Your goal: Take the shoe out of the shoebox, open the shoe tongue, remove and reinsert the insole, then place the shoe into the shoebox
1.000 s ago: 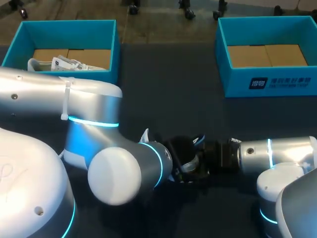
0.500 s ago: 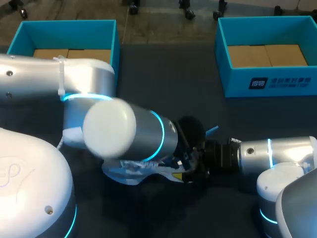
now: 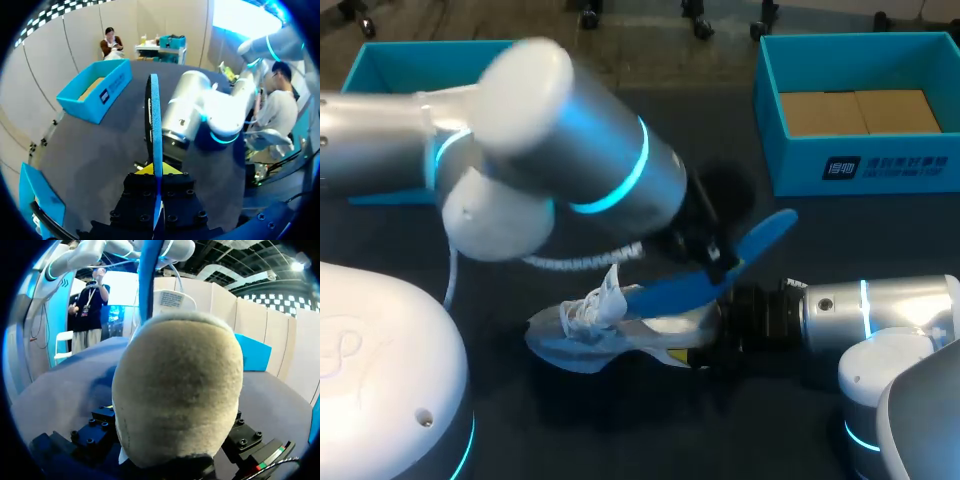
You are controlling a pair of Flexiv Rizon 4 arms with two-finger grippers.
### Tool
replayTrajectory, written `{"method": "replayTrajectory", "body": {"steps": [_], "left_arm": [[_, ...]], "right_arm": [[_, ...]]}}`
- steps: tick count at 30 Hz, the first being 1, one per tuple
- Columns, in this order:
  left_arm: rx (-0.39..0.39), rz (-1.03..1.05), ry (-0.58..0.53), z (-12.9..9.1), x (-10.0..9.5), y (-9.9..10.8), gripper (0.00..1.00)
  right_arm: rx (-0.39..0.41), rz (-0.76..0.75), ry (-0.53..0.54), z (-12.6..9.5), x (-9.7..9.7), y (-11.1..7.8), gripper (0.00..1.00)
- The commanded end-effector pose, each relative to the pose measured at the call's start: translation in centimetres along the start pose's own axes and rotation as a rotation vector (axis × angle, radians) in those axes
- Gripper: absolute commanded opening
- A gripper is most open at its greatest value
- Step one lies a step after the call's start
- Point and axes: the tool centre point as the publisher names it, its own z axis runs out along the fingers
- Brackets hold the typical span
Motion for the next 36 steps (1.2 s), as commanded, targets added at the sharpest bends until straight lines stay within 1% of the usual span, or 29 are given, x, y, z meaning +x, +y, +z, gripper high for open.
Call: {"method": "replayTrajectory", "body": {"steps": [1,2,4,6,9,11,27,28,31,32,36], "left_arm": [[0.057,0.020,0.339,-4.7,-0.2,0.1,0.00],[0.060,0.025,0.344,-4.9,-0.1,-0.1,0.00],[0.082,0.047,0.362,-6.5,0.4,-1.3,0.00],[0.098,0.048,0.404,-8.0,0.6,-2.2,0.00],[0.137,0.045,0.466,-11.0,1.0,-3.7,0.00],[0.170,0.072,0.496,-13.8,1.4,-5.0,0.00],[0.170,0.072,0.496,-13.8,1.4,-5.0,0.00],[0.184,0.068,0.502,-14.1,1.6,-4.6,0.00],[0.236,0.029,0.501,-15.9,2.1,-4.4,0.00],[0.278,0.012,0.487,-17.2,2.4,-4.6,0.00],[0.395,-0.057,0.465,-21.5,2.9,-5.4,0.00]], "right_arm": [[0.003,-0.001,-0.001,0.3,0.1,-0.1,0.00],[0.003,-0.001,-0.001,0.3,0.1,-0.1,0.00],[0.003,-0.001,-0.001,0.3,0.1,-0.1,0.00],[0.003,-0.001,-0.001,0.3,0.1,-0.1,0.00],[0.003,-0.001,-0.001,0.3,0.1,-0.1,0.00],[0.003,-0.001,-0.001,0.3,0.1,-0.1,0.00],[0.003,-0.001,-0.001,0.3,0.1,-0.1,0.00],[0.003,-0.001,-0.001,0.3,0.1,-0.1,0.00],[0.003,-0.001,-0.001,0.3,0.1,-0.1,0.00],[0.003,-0.001,-0.001,0.3,0.1,-0.1,0.00],[0.003,-0.001,-0.001,0.3,0.1,-0.1,0.00]]}}
